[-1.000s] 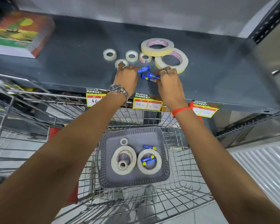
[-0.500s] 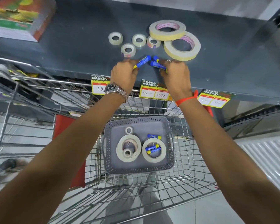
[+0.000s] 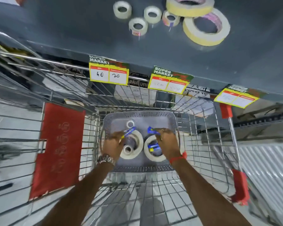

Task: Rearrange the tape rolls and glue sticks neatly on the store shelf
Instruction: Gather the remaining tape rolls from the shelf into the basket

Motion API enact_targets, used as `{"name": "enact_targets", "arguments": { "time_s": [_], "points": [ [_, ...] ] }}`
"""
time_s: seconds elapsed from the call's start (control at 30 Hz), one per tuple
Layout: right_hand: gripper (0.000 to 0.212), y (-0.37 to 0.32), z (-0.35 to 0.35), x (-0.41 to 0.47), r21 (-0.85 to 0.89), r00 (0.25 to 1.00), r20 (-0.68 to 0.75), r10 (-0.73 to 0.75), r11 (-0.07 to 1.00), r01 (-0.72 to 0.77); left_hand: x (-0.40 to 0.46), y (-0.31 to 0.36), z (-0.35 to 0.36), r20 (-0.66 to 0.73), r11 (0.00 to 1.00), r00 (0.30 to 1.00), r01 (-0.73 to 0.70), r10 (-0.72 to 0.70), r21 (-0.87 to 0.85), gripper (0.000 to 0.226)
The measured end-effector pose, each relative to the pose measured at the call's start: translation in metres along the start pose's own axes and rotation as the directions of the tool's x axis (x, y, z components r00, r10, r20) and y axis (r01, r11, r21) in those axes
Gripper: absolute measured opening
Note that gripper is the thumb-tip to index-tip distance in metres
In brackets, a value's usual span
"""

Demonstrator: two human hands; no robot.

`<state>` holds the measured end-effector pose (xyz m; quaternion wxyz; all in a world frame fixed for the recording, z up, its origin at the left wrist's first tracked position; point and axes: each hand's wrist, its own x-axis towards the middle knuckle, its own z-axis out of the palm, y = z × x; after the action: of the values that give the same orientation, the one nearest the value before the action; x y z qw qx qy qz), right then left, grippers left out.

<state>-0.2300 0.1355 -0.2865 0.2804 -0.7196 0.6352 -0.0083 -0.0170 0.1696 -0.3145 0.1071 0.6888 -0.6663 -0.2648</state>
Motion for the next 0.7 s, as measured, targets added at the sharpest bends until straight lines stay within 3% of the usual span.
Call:
{"name": "enact_targets", "arguments": {
  "time_s": [0.13,0.2,0.33,0.43,0.6,0.7],
  "points": [
    [0.043,0.015,0.025,0.014,-0.071,0.994,0.087,0.063,0.996,-0.057,-0.002,-0.011,0.037,0.130,0.988,0.980,0.149,-0.154,0.044,0.042],
    [0.043,0.019,0.030,0.018,-0.090,0.993,0.077,0.088,0.993,-0.081,0.000,-0.015,0.051,0.115,0.991,0.986,0.113,-0.121,0.072,0.024],
    [0.050,0.023,0.035,0.021,-0.112,0.995,0.038,0.089,0.990,-0.084,0.002,-0.028,0.066,0.114,0.984,0.993,0.020,-0.041,0.180,0.046],
    [0.063,0.027,0.037,0.019,-0.059,0.997,0.002,0.079,0.995,-0.078,0.001,-0.024,0.056,0.056,0.971,0.996,-0.081,0.071,0.224,0.033],
    [0.066,-0.001,0.009,0.004,0.037,0.985,-0.173,0.016,0.999,-0.010,0.007,-0.007,0.025,-0.034,0.931,0.961,-0.258,0.276,0.259,0.044],
    [0.036,-0.028,-0.033,-0.001,0.074,0.895,-0.444,-0.050,0.993,0.092,0.024,0.025,-0.021,-0.184,0.867,0.889,-0.333,0.420,0.371,0.048]
  ]
}}
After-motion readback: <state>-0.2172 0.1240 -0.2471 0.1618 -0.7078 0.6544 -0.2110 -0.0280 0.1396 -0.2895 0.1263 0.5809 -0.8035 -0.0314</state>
